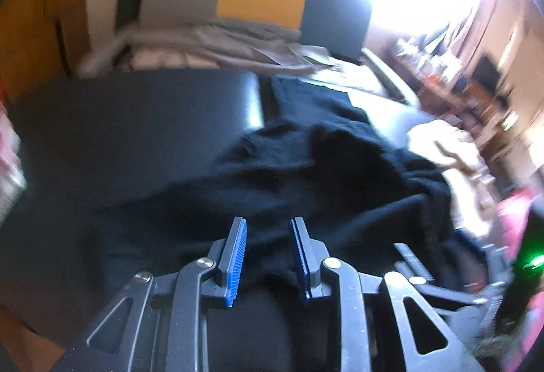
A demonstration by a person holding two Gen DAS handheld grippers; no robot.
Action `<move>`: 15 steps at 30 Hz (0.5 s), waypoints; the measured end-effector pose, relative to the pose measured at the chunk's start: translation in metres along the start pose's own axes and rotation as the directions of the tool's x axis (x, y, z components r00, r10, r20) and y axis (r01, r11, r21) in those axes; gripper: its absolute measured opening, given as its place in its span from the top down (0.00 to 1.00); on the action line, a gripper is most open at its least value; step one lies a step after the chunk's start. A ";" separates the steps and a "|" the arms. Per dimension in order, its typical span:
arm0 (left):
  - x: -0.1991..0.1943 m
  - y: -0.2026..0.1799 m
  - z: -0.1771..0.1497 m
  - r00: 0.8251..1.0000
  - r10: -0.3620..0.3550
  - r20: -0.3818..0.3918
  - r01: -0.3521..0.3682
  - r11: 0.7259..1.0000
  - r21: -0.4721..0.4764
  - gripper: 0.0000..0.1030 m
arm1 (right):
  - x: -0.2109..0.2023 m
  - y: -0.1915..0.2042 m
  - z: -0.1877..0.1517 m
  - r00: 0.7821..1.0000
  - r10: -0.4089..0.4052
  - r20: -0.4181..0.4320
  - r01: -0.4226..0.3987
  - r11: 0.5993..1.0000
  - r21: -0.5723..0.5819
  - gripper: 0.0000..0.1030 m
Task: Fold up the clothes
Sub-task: 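Move both open grippers over the black sweater toward its hem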
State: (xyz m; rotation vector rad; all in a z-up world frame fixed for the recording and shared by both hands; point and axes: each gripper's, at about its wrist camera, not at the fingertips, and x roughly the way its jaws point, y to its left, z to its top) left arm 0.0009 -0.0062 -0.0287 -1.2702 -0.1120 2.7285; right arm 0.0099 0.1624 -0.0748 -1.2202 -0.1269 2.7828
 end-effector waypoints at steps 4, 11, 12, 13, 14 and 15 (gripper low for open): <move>-0.008 0.005 -0.003 0.998 -0.004 0.061 0.002 1.000 0.023 0.74 | 0.006 -0.005 -0.005 0.998 0.058 -0.013 -0.057 0.998 0.031 0.00; 0.007 0.022 -0.005 1.000 0.025 -0.001 -0.025 1.000 0.002 0.74 | 0.006 -0.012 -0.011 0.989 0.149 -0.002 -0.149 0.987 0.066 0.03; 0.009 0.024 -0.006 1.000 0.028 -0.011 -0.028 1.000 0.008 0.74 | 0.007 -0.012 -0.012 0.988 0.152 -0.003 -0.152 0.986 0.064 0.03; 0.012 0.026 -0.006 0.999 0.034 -0.019 -0.034 0.999 0.025 0.74 | 0.007 -0.011 -0.012 0.988 0.152 -0.007 -0.152 0.987 0.058 0.04; 0.014 0.029 -0.007 0.999 0.046 -0.020 -0.045 0.998 0.039 0.74 | 0.008 -0.010 -0.013 0.988 0.153 -0.010 -0.152 0.987 0.052 0.11; 0.015 0.034 -0.007 0.998 0.064 -0.016 -0.063 0.997 0.052 0.74 | 0.009 -0.010 -0.013 0.988 0.151 -0.015 -0.150 0.987 0.048 0.16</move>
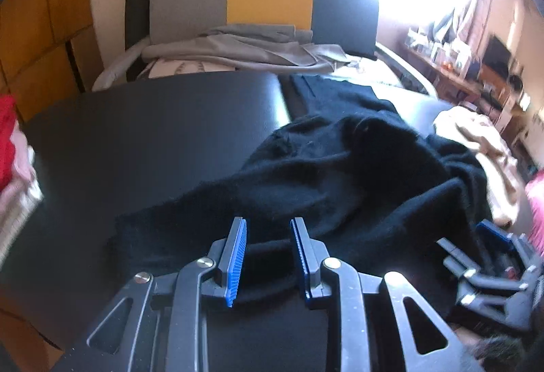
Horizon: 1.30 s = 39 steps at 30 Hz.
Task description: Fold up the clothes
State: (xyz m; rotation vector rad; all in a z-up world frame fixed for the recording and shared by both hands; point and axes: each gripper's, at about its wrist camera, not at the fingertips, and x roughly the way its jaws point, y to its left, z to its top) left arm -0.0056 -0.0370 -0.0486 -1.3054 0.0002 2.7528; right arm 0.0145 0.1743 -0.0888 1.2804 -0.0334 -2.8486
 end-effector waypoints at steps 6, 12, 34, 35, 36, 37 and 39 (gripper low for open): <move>0.011 0.050 -0.013 0.999 -0.031 -0.039 0.033 0.998 0.045 0.74 | 0.008 -0.013 -0.006 0.999 -0.004 -0.044 0.006 0.999 0.033 0.24; 0.036 0.065 -0.036 0.992 -0.003 -0.129 0.022 0.988 0.151 0.74 | 0.019 -0.014 -0.011 0.996 0.013 -0.092 -0.008 0.999 0.048 0.24; 0.065 0.061 -0.013 0.993 0.068 -0.093 -0.052 0.986 0.158 1.00 | 0.045 -0.002 -0.019 0.988 -0.005 -0.156 0.006 1.000 0.003 0.13; 0.065 0.069 -0.006 0.994 0.064 -0.089 -0.054 0.992 0.112 1.00 | 0.047 0.000 -0.018 0.987 -0.003 -0.160 0.003 1.000 -0.004 0.10; 0.063 0.078 0.001 0.995 0.064 -0.074 -0.059 0.996 0.071 1.00 | 0.049 0.002 -0.017 0.987 -0.001 -0.163 -0.001 1.000 -0.009 0.09; 0.056 0.087 0.005 0.997 0.052 -0.054 -0.051 0.998 0.032 1.00 | 0.050 0.003 -0.017 0.986 0.003 -0.164 -0.005 1.000 -0.008 0.06; 0.037 0.099 0.008 0.998 0.058 -0.011 -0.058 0.998 -0.008 1.00 | 0.053 0.006 -0.018 0.987 0.009 -0.163 -0.011 1.000 -0.010 0.01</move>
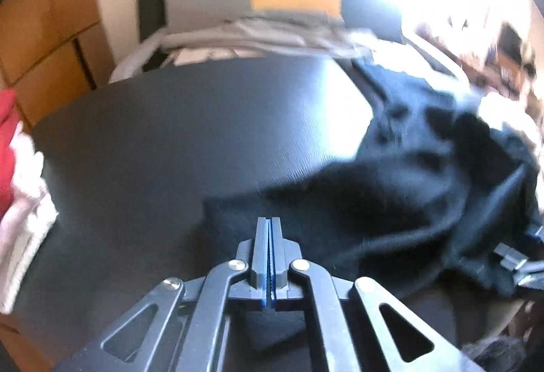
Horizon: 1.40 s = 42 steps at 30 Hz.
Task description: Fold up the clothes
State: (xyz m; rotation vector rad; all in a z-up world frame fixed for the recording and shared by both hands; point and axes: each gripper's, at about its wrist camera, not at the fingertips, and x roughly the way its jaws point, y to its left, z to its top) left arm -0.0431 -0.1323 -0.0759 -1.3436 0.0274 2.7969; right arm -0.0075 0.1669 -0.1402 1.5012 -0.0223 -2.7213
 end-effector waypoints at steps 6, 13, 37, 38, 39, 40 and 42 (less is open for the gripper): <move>-0.030 0.021 -0.032 0.997 0.078 -0.006 -0.078 0.997 -0.015 1.00 | 0.001 0.006 -0.009 0.999 -0.011 0.035 0.012 1.000 -0.026 0.00; -0.026 -0.030 -0.030 0.994 -0.100 -0.041 0.107 0.959 0.262 0.78 | 0.000 0.007 -0.011 1.000 -0.004 0.030 0.005 0.999 -0.032 0.00; -0.013 0.006 -0.006 0.998 -0.051 0.035 0.048 0.994 0.093 0.99 | 0.000 0.008 -0.017 0.998 0.003 0.067 0.000 0.999 -0.049 0.00; -0.021 0.021 -0.012 0.999 -0.024 0.040 0.022 0.999 0.041 0.99 | 0.000 0.008 -0.018 0.998 0.003 0.069 0.001 0.999 -0.048 0.00; -0.026 0.033 -0.019 0.999 0.004 0.041 -0.004 1.000 -0.005 0.99 | -0.001 0.008 -0.018 0.997 0.002 0.072 0.001 0.999 -0.048 0.00; -0.029 0.045 -0.028 0.998 0.044 0.033 -0.042 0.998 -0.052 0.99 | -0.001 0.009 -0.019 0.997 0.002 0.075 0.002 0.999 -0.047 0.00; -0.034 0.071 -0.049 0.993 0.114 -0.004 -0.114 0.984 -0.139 0.99 | -0.001 0.009 -0.020 0.997 0.001 0.081 0.003 0.999 -0.047 0.00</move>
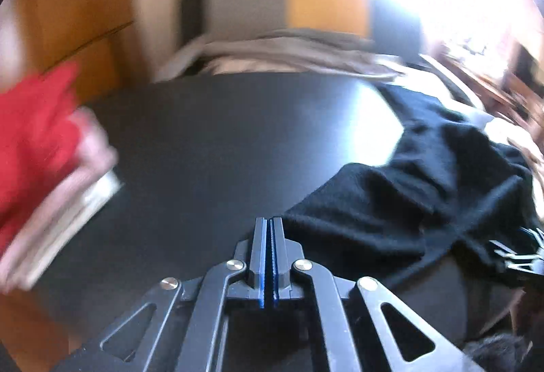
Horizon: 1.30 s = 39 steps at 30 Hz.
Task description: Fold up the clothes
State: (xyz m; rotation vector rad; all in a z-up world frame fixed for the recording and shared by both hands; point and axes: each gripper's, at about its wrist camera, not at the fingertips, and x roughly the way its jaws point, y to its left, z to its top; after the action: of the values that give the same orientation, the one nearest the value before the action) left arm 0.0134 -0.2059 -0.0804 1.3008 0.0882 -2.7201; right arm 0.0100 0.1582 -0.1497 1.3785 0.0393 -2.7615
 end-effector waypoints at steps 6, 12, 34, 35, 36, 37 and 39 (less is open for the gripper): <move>0.015 0.072 -0.049 0.955 0.225 -0.192 -0.263 0.944 -0.200 0.98 | 0.000 0.003 0.000 1.000 -0.008 0.002 0.008 1.000 -0.001 0.00; -0.019 0.072 -0.039 0.950 0.292 -0.110 -0.308 0.932 -0.189 0.96 | 0.002 0.002 0.001 1.000 -0.008 0.001 0.008 1.000 0.000 0.00; 0.079 -0.094 0.014 0.996 0.016 -0.090 -0.010 0.997 0.073 0.88 | -0.055 -0.046 0.085 0.977 0.097 0.190 -0.086 0.994 -0.063 0.14; 0.078 -0.094 0.021 0.996 -0.006 -0.093 0.012 0.998 0.054 0.89 | -0.053 -0.052 0.097 0.976 0.097 0.195 -0.088 0.995 -0.054 0.14; 0.075 -0.096 0.029 0.996 -0.042 -0.084 0.046 0.998 0.040 0.89 | -0.050 -0.058 0.109 0.975 0.099 0.197 -0.092 0.995 -0.044 0.15; 0.073 -0.099 0.037 0.995 -0.074 -0.070 0.077 0.996 0.037 0.89 | -0.044 -0.065 0.122 0.975 0.106 0.194 -0.103 0.994 -0.030 0.19; 0.064 -0.116 0.063 0.987 -0.156 -0.026 0.157 0.986 0.061 0.89 | -0.028 -0.078 0.150 0.975 0.122 0.185 -0.125 0.992 0.000 0.26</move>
State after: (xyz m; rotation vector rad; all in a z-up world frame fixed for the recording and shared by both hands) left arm -0.0909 -0.1029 -0.0910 1.3961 0.1131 -2.8616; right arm -0.0975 0.2301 -0.0368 1.0813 -0.0682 -2.7745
